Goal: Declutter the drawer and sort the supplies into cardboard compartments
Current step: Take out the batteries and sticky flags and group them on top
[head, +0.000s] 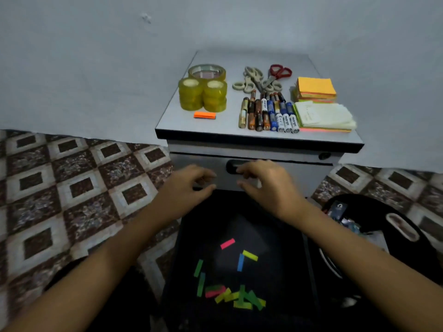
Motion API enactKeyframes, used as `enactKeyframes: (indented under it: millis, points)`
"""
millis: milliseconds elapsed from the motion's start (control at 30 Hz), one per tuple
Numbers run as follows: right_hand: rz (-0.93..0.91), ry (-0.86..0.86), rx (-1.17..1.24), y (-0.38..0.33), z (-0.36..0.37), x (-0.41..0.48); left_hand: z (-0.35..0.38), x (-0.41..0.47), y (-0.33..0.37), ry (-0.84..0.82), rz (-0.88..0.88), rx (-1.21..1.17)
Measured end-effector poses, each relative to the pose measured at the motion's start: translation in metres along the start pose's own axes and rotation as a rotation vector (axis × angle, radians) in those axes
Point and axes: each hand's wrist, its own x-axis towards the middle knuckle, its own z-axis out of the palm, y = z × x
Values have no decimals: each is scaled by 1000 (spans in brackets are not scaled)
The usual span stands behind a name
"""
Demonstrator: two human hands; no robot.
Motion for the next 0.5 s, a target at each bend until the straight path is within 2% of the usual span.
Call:
enactKeyframes:
  millis: [167, 333, 500]
  points:
    - [243, -340, 37, 32, 53, -61, 75, -36, -27, -259, -176, -44]
    - [490, -603, 21, 61, 108, -99, 131, -55, -54, -530, -307, 33]
    - [562, -724, -29, 79, 155, -126, 157, -61, -72, -648, -395, 103]
